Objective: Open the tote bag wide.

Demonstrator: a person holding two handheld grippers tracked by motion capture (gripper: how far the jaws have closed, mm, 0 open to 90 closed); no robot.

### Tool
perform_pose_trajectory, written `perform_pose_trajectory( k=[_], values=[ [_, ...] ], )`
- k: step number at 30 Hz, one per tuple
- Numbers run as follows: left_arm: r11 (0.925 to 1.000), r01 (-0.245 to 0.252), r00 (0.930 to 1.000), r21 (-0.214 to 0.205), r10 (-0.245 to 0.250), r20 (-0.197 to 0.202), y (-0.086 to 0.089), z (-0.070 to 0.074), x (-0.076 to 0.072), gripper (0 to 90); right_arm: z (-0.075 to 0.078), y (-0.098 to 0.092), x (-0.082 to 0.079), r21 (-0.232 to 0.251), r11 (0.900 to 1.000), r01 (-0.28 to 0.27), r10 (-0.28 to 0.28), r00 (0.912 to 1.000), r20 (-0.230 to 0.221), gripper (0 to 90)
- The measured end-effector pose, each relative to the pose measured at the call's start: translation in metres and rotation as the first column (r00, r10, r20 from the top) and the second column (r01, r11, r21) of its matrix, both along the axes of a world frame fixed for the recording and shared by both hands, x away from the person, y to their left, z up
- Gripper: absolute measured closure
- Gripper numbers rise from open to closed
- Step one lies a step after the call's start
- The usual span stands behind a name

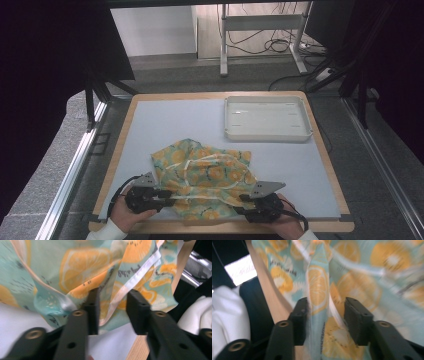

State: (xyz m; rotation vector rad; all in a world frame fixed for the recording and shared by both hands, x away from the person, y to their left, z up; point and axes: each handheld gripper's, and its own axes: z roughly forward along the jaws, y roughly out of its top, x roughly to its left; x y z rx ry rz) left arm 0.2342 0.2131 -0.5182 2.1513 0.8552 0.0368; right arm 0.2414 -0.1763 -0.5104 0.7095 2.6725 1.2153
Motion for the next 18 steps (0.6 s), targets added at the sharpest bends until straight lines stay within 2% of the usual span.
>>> perform_pose_trajectory(
  k=[1, 2, 5, 7, 8, 11, 18],
  values=[
    [1.0, 0.0, 1.0, 0.0, 0.0, 0.0, 0.0, 0.0, 0.0, 57.1, 0.0, 0.0, 0.0, 0.0, 1.0, 0.0, 0.0, 1.0, 0.0, 50.2],
    [0.9999, -0.008, 0.9998, -0.014, 0.008, 0.016, 0.003, 0.003, -0.003, 55.5, 0.006, -0.003, -0.001, 0.022, 0.9996, 0.017, -0.017, 0.9995, 0.026, 46.6],
    [0.9989, -0.026, 0.9989, -0.039, 0.027, 0.039, 0.01, 0.008, -0.006, 50.2, 0.013, -0.009, -0.001, 0.051, 0.9976, 0.047, -0.049, 0.9977, 0.047, 42.0],
    [0.9984, -0.029, 0.9985, -0.048, 0.031, 0.046, 0.012, 0.011, -0.007, 46.9, 0.015, -0.011, 0.0, 0.061, 0.9965, 0.058, -0.061, 0.997, 0.049, 40.9],
    [0.9965, -0.045, 0.997, -0.071, 0.05, 0.06, 0.016, 0.016, -0.007, 45.5, 0.018, -0.013, 0.001, 0.074, 0.9947, 0.072, -0.075, 0.996, 0.049, 39.0],
    [0.9925, -0.07, 0.9934, -0.1, 0.079, 0.083, 0.019, 0.024, -0.006, 42.4, 0.024, -0.015, 0.003, 0.087, 0.9928, 0.082, -0.087, 0.9948, 0.053, 36.8],
    [0.9864, -0.114, 0.9858, -0.119, 0.127, 0.11, 0.022, 0.038, 0.005, 40.1, 0.034, -0.018, 0.012, 0.117, 0.9878, 0.103, -0.11, 0.9923, 0.057, 35.6]
  ],
)
